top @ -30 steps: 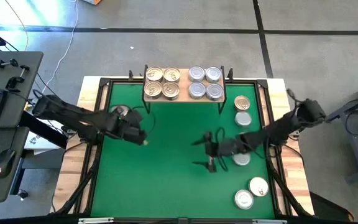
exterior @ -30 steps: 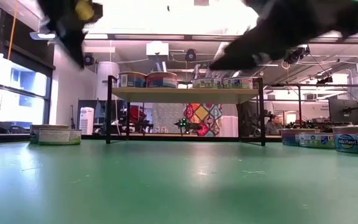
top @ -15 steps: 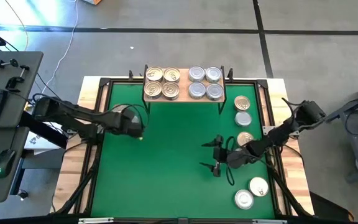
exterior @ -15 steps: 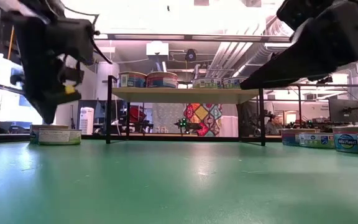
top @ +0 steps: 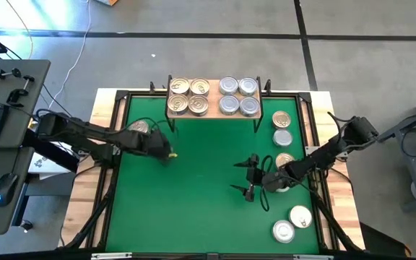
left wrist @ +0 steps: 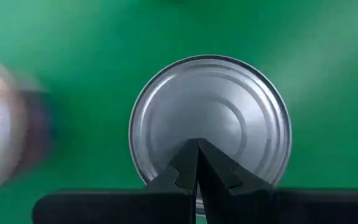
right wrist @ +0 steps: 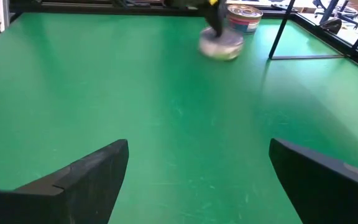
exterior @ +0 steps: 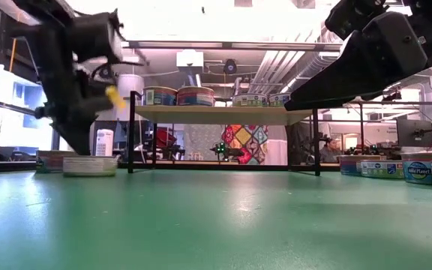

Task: Stack canned seafood by type on shelf
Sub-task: Stack the green tuna can on top of the other green tuna can on the shelf

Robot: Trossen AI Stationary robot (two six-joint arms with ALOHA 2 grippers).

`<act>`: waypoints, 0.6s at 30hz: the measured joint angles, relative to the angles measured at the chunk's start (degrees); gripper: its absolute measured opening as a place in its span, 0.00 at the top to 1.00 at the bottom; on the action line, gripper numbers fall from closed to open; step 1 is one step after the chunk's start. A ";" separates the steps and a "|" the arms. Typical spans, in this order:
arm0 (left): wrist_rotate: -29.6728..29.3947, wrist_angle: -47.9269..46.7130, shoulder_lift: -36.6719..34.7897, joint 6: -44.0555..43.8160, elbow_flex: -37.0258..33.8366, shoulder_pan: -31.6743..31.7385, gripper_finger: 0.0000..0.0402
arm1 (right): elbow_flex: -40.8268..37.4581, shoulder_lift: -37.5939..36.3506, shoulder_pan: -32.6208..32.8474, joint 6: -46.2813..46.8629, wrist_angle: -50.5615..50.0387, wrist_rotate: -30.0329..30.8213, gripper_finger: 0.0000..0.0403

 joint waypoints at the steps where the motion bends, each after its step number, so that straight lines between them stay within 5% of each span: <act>1: 2.73 3.01 0.00 -0.20 -0.02 -1.55 1.00 | 0.00 0.00 0.00 0.04 0.00 0.00 0.05; 5: 10.73 23.57 0.69 3.78 -0.66 -7.77 1.00 | 0.00 0.00 0.00 -0.07 -0.04 -0.02 0.05; 10: 9.51 50.40 0.66 13.91 -0.26 -13.94 1.00 | 0.02 0.00 0.00 1.14 -0.49 -0.09 0.05; 18: 4.32 44.63 0.45 13.35 2.54 -19.63 1.00 | 0.04 2.19 -2.50 5.65 -1.31 -2.95 0.05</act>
